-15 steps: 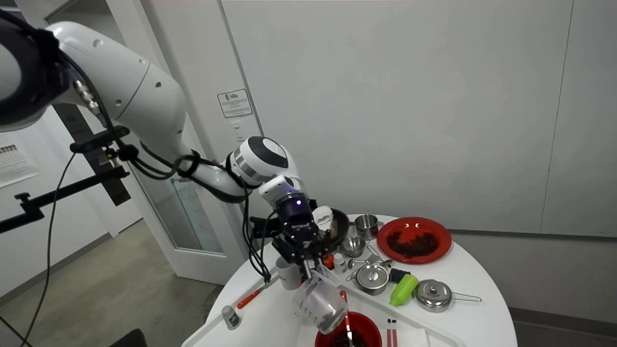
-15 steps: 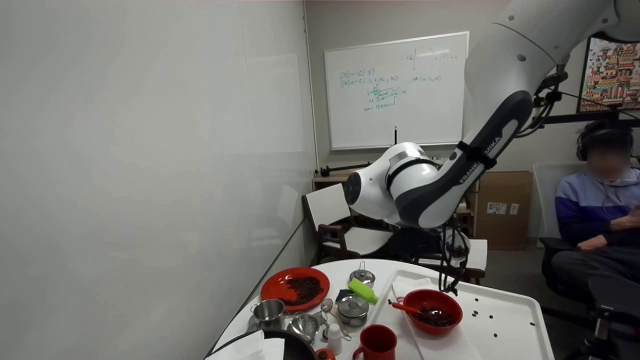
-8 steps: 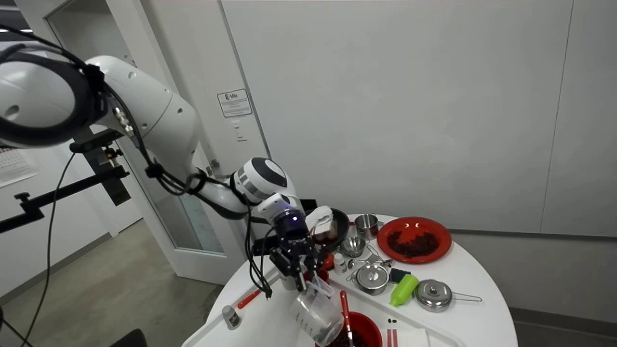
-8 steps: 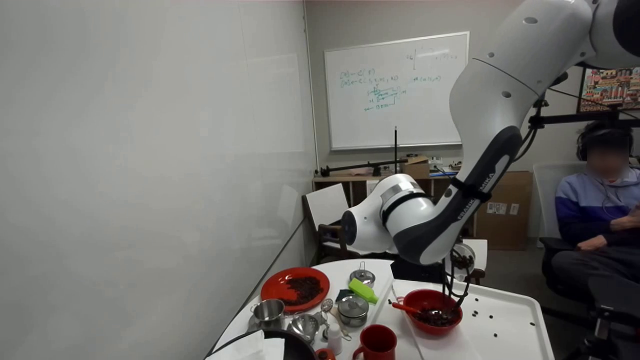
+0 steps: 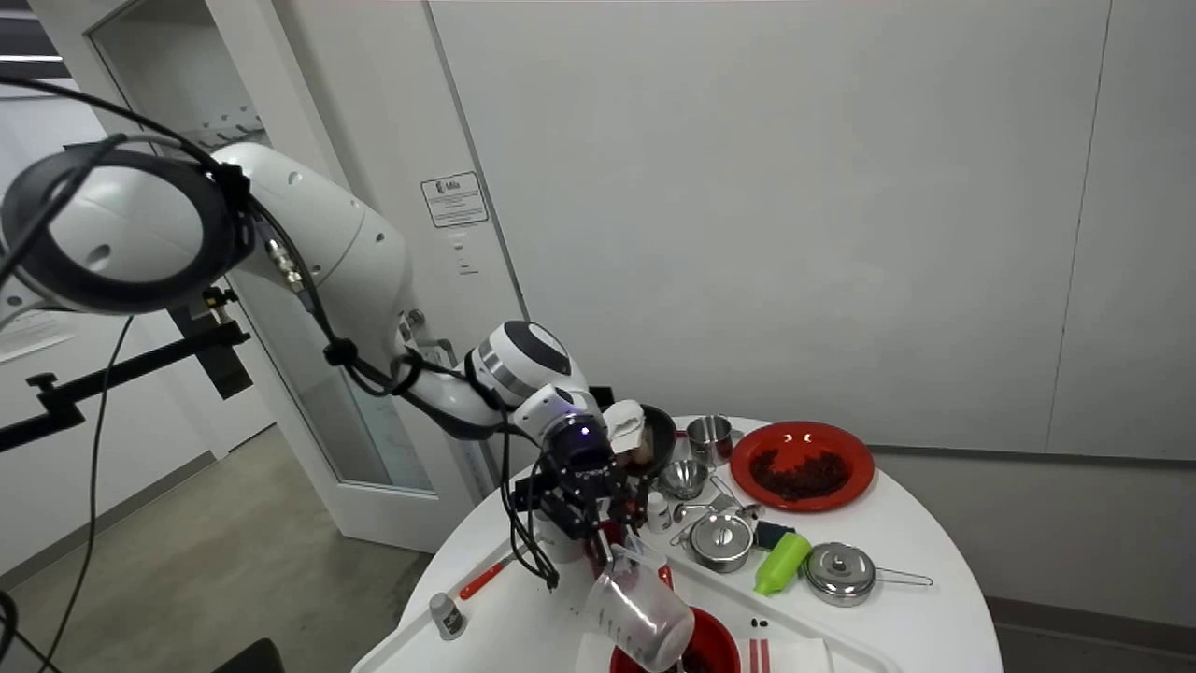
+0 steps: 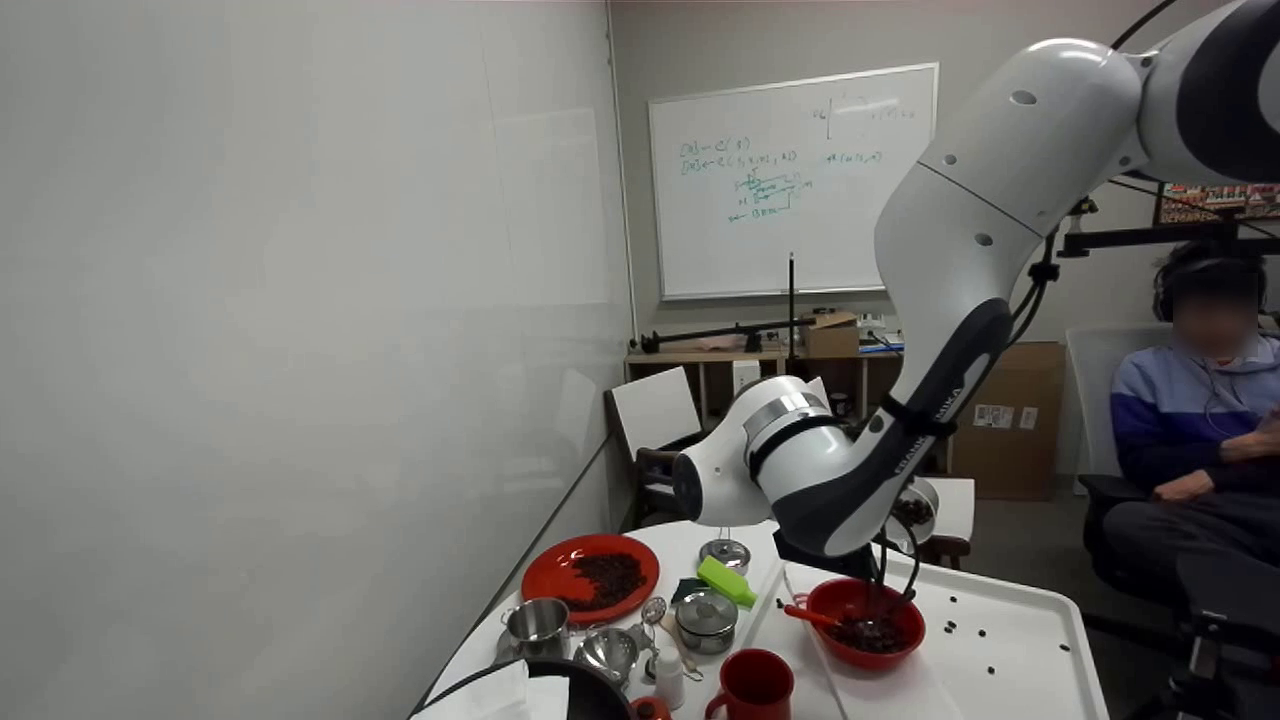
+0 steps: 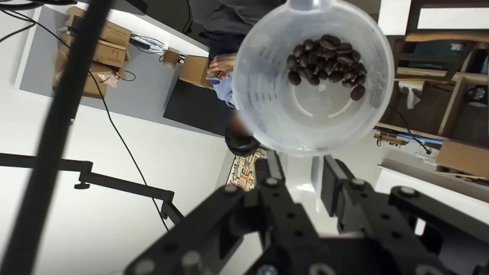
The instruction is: Pour the contents of the cup into the bowl
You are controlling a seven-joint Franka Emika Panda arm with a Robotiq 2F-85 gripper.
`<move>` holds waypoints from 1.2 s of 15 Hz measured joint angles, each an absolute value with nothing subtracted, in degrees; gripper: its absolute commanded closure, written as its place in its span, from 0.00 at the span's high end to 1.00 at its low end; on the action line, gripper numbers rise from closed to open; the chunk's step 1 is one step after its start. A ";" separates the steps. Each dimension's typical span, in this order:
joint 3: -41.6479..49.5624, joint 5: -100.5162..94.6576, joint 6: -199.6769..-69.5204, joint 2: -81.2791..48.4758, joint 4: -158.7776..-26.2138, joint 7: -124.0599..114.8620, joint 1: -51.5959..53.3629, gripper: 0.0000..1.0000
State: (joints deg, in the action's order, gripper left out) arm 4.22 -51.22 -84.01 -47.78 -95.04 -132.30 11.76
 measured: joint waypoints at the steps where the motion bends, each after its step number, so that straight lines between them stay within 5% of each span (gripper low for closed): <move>1: 4.27 -51.42 -83.63 -48.38 -94.31 -132.85 11.76 0.11; 18: 4.98 -55.16 -75.64 -54.11 -86.97 -143.08 11.85 0.11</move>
